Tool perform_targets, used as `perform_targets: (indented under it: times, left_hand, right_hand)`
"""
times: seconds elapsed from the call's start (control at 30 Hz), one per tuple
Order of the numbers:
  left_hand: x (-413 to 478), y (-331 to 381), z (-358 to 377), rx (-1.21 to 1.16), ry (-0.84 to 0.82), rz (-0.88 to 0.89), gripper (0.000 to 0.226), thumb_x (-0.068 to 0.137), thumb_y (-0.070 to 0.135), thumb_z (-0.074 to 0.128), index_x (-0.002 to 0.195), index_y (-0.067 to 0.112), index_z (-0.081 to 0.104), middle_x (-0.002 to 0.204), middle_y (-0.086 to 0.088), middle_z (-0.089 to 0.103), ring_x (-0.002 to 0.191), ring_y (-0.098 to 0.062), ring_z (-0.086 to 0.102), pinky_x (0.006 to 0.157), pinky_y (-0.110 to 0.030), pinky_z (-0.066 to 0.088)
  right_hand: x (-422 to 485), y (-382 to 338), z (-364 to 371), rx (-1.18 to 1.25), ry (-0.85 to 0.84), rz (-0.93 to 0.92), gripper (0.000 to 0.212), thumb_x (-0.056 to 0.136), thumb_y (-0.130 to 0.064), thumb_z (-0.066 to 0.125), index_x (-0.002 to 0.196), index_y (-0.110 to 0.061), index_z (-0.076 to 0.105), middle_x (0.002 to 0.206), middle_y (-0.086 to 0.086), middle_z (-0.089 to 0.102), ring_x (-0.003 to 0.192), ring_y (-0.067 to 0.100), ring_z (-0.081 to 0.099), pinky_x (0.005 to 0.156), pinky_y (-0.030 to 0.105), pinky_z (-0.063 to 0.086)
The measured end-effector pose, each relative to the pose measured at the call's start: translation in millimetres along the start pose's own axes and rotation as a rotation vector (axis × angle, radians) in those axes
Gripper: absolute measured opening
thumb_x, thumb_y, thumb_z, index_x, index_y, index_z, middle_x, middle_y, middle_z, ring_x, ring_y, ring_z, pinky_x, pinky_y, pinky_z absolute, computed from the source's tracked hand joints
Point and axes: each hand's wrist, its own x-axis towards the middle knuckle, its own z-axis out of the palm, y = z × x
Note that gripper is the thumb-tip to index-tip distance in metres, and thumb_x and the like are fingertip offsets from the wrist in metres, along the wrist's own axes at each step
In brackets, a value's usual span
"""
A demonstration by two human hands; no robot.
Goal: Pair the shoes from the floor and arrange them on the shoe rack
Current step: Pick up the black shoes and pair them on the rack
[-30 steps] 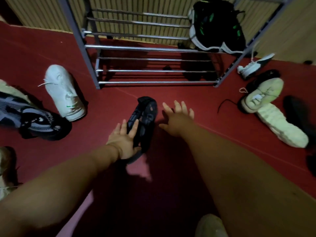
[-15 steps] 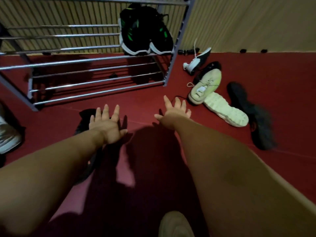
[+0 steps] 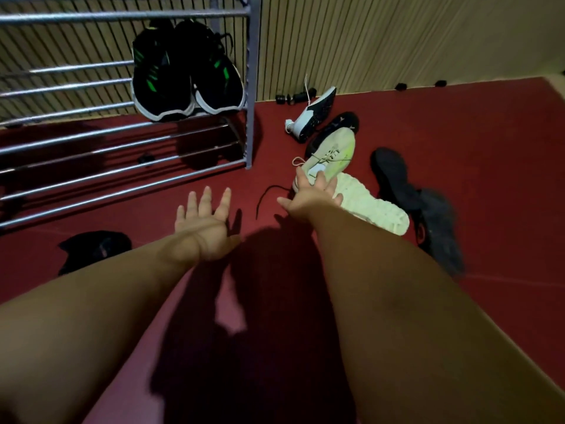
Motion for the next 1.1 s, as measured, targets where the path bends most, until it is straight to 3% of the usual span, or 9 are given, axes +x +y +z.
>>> perform_targets:
  times: [0.5,0.63,0.77,0.87,0.93,0.97,1.0,1.03,1.1]
  left_hand:
    - [156,23,33,0.028,-0.232,-0.060,0.103,0.081,0.064,0.054,0.145,0.036,-0.021,0.154,-0.003,-0.029,0.141,-0.033,-0.023,0.116,-0.051,-0.005]
    - [194,29,45,-0.037,-0.307,-0.069,0.126,0.061,0.078,0.061,0.143,0.038,-0.025,0.149,-0.004,-0.037,0.138,-0.034,-0.031,0.112,-0.055,-0.011]
    - [205,32,60,-0.024,-0.312,-0.090,0.135,0.053,0.083,0.061,0.139,0.037,-0.032,0.142,-0.005,-0.047,0.131,-0.037,-0.040,0.107,-0.058,-0.018]
    - [204,30,59,-0.014,-0.351,-0.078,0.136,0.053,0.080,0.063,0.139,0.037,-0.032,0.140,-0.005,-0.050,0.130,-0.038,-0.042,0.106,-0.060,-0.018]
    - [207,30,59,-0.009,-0.381,-0.083,0.136,0.053,0.081,0.063,0.138,0.037,-0.034,0.138,-0.005,-0.052,0.128,-0.038,-0.043,0.106,-0.060,-0.019]
    - [207,30,58,-0.011,-0.392,-0.087,0.136,0.053,0.081,0.063,0.138,0.037,-0.034,0.138,-0.005,-0.052,0.128,-0.038,-0.043,0.106,-0.060,-0.019]
    - [206,31,57,-0.010,-0.392,-0.089,0.136,0.053,0.081,0.063,0.138,0.037,-0.034,0.138,-0.005,-0.052,0.128,-0.038,-0.043,0.106,-0.060,-0.019]
    - [206,31,58,-0.006,-0.390,-0.088,0.136,0.053,0.081,0.063,0.138,0.037,-0.034,0.138,-0.005,-0.052,0.128,-0.038,-0.043,0.106,-0.060,-0.019]
    - [208,31,62,0.003,-0.380,-0.091,0.135,0.054,0.081,0.062,0.138,0.037,-0.033,0.139,-0.005,-0.051,0.129,-0.038,-0.043,0.106,-0.060,-0.018]
  right_hand:
    - [161,-2,15,-0.542,0.014,-0.323,0.069,0.092,-0.055,0.042,0.149,-0.036,0.008,0.160,0.002,-0.006,0.144,0.034,-0.015,0.110,0.061,-0.008]
    - [186,21,24,-0.644,-0.018,-0.258,0.072,0.088,-0.069,0.032,0.149,-0.035,0.013,0.160,-0.001,0.003,0.144,0.029,-0.017,0.110,0.061,-0.010]
    - [194,33,34,-0.709,-0.088,-0.171,0.068,0.091,-0.061,0.033,0.150,-0.033,0.012,0.159,-0.001,0.004,0.144,0.027,-0.020,0.109,0.064,-0.010]
    - [191,45,30,-0.718,-0.098,-0.086,0.069,0.095,-0.051,0.035,0.151,-0.029,0.001,0.157,0.007,0.016,0.145,0.035,-0.004,0.113,0.059,0.001]
    - [198,62,24,-0.466,-0.132,0.081,0.075,0.094,-0.041,0.044,0.151,-0.027,-0.002,0.154,0.013,0.023,0.143,0.034,0.013,0.113,0.047,0.018]
    - [200,69,21,-0.363,-0.169,0.178,0.079,0.092,-0.039,0.047,0.151,-0.028,-0.004,0.153,0.014,0.026,0.142,0.032,0.020,0.112,0.044,0.021]
    - [202,69,19,-0.432,-0.180,0.210,0.079,0.093,-0.039,0.047,0.150,-0.028,-0.007,0.151,0.014,0.030,0.141,0.031,0.024,0.113,0.048,0.016]
    - [203,69,18,-0.553,-0.135,0.206,0.076,0.095,-0.037,0.043,0.150,-0.028,-0.008,0.148,0.013,0.035,0.139,0.032,0.027,0.113,0.054,0.007]
    - [217,63,16,-0.598,0.150,0.138,0.068,0.097,-0.033,0.037,0.151,-0.027,-0.003,0.147,0.014,0.034,0.137,0.035,0.025,0.113,0.058,0.000]
